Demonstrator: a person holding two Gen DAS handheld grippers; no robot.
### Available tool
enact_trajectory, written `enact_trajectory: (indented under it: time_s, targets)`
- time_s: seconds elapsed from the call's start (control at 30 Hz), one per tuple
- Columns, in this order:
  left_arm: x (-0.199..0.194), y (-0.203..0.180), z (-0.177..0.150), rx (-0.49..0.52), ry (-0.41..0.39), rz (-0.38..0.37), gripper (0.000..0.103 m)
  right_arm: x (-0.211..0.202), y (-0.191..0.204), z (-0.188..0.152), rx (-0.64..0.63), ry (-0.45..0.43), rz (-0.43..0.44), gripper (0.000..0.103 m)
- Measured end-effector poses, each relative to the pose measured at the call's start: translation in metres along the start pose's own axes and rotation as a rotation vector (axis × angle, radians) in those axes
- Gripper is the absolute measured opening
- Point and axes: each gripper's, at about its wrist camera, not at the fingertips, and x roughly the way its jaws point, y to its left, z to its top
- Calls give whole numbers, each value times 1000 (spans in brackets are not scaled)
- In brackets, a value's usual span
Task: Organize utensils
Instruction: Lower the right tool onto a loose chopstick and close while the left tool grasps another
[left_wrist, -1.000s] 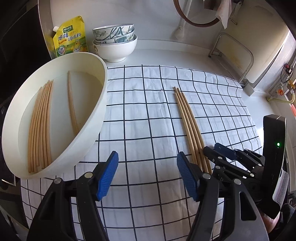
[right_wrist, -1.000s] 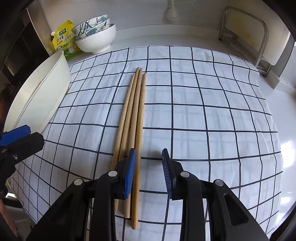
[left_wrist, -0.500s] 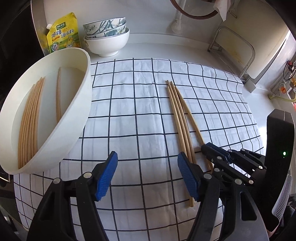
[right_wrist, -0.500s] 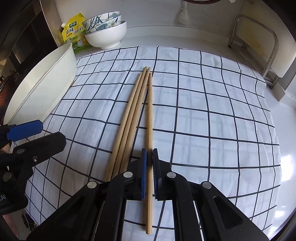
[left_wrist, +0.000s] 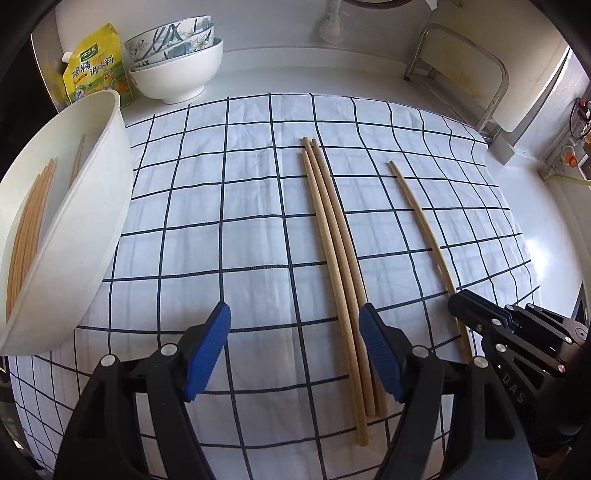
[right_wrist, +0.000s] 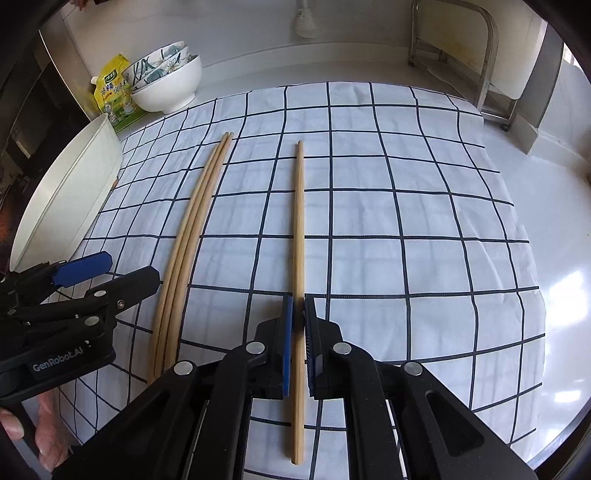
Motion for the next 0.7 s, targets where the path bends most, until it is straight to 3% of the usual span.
enact_trajectory:
  time_s: [0.23, 0.3, 0.7]
  targets:
    - [6, 1, 2, 7, 0, 39, 74, -4, -5, 3, 11, -17, 3, 8]
    - [9, 0, 2, 15, 6, 51, 74, -4, -5, 4, 16, -23, 4, 19]
    - [18, -2, 1, 28, 20, 107, 84, -3, -7, 6, 19, -25, -3, 19]
